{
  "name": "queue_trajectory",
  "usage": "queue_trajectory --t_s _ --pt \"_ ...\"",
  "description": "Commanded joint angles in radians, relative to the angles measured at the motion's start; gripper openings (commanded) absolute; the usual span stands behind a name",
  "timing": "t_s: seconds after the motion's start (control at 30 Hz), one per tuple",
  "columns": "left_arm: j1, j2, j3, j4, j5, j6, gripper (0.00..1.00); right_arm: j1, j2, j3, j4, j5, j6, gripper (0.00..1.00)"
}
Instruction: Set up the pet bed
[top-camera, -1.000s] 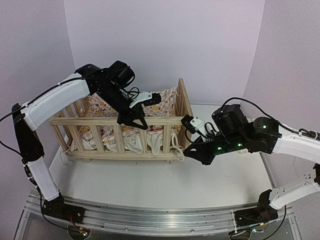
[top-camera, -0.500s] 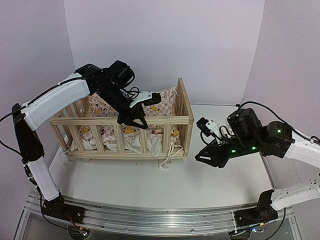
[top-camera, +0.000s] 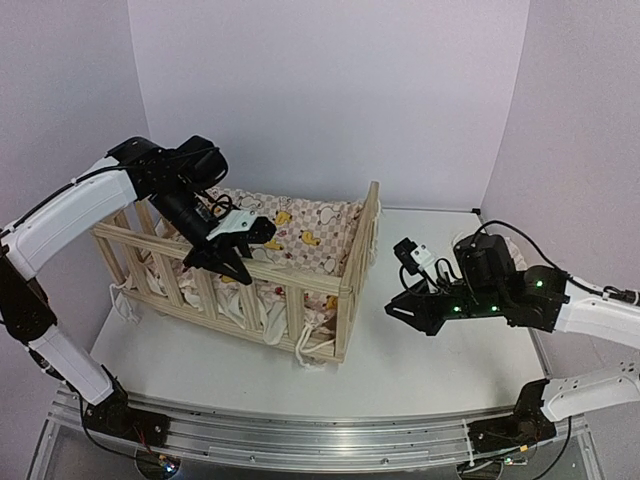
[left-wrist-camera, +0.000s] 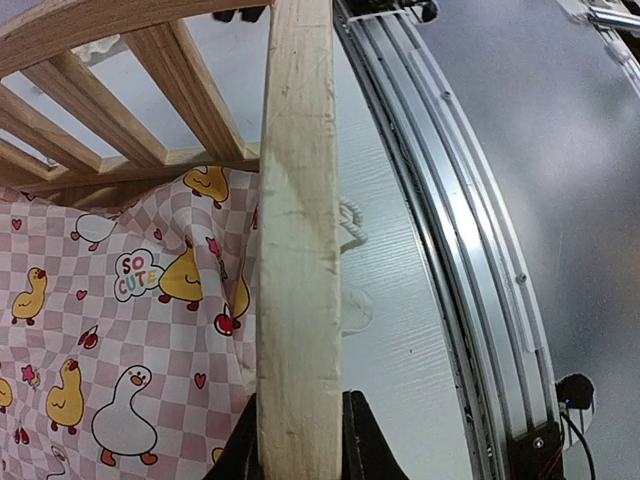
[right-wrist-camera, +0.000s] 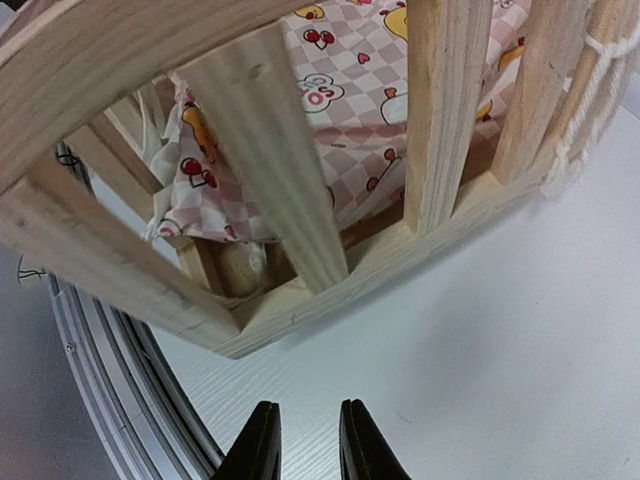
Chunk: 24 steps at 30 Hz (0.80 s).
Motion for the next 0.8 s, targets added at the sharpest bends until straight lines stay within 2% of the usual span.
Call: queue_trajectory --t_s 0.0,0.1,0.3,0.43,0.53,0.67,0.73,0.77 --pt "-0.004 -0.087 -0.142 -0.088 -0.151 0.410 0.00 -0.001 0.081 -0.035 0.299 -0.123 -0.021 0.22" --pt "0.040 -0.127 -0.204 0.003 -0.175 0.430 0.00 0.017 0.155 -0.028 0.342 -0.153 -0.052 0.21" --pt "0.096 -0.221 -0.381 0.412 -0.301 0.387 0.00 0.099 0.219 -0.029 0.411 -0.107 -0.099 0.21" --pt "0.132 -0.214 -0.428 0.562 -0.305 0.400 0.00 0.118 0.239 -0.058 0.468 -0.095 -0.077 0.21" --pt "0.145 -0.177 -0.415 0.577 -0.282 0.451 0.00 0.120 0.256 -0.057 0.475 -0.081 -0.066 0.21" --pt "0.146 -0.123 -0.307 0.457 -0.167 0.511 0.01 0.120 0.252 -0.056 0.478 -0.072 -0.065 0.21" --pt "0.146 -0.093 -0.240 0.374 -0.116 0.516 0.10 0.120 0.242 -0.062 0.478 -0.068 -0.060 0.22" --pt "0.146 -0.083 -0.215 0.349 -0.101 0.512 0.19 0.120 0.235 -0.067 0.478 -0.064 -0.056 0.22"
